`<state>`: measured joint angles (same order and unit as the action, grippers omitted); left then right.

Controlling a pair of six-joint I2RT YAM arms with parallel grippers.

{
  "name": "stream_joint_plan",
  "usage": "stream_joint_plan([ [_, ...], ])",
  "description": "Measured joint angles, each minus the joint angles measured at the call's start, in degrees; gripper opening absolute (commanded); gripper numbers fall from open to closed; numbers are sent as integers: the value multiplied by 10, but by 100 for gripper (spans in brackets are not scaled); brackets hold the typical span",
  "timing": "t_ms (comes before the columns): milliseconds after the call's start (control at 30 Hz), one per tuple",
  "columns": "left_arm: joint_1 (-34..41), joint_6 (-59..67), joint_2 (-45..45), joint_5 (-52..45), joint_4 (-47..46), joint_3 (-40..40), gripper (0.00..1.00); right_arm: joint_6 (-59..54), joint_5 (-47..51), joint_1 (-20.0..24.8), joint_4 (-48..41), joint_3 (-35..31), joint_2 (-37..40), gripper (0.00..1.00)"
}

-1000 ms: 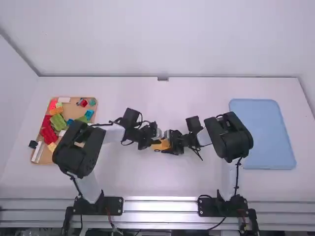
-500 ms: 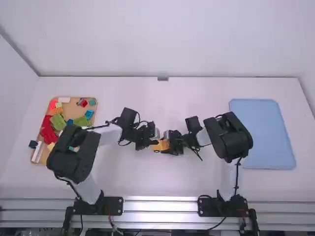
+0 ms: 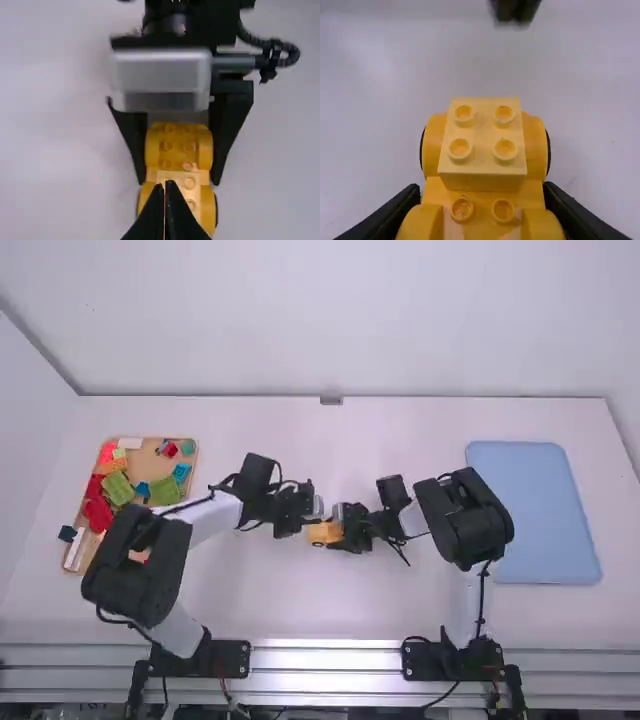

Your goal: Assemble lego blocks to make yellow taxi

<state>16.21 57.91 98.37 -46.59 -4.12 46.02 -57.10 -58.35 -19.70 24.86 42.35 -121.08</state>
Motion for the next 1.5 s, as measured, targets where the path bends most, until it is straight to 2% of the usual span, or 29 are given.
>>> stream_joint_plan([
  [267, 0, -20, 64, -30, 51, -3, 2, 2, 0, 0, -1, 0, 0, 54],
  [1100, -3, -97, 85, -49, 49, 5, 2, 3, 0, 1, -2, 0, 0, 54],
  [1267, -2, -70, 66, -29, -11, 21, 2, 2, 0, -1, -2, 0, 0, 54],
  [1433, -3, -76, -8, 23, -42, 40, 2, 2, 0, 0, -1, 0, 0, 54],
  [1467, -3, -90, -42, 52, -39, 51, 26, 2, 0, 0, 0, 0, 0, 55],
  [1500, -3, -94, -48, 57, -38, 53, 27, 2, 0, 0, -1, 0, 0, 55],
])
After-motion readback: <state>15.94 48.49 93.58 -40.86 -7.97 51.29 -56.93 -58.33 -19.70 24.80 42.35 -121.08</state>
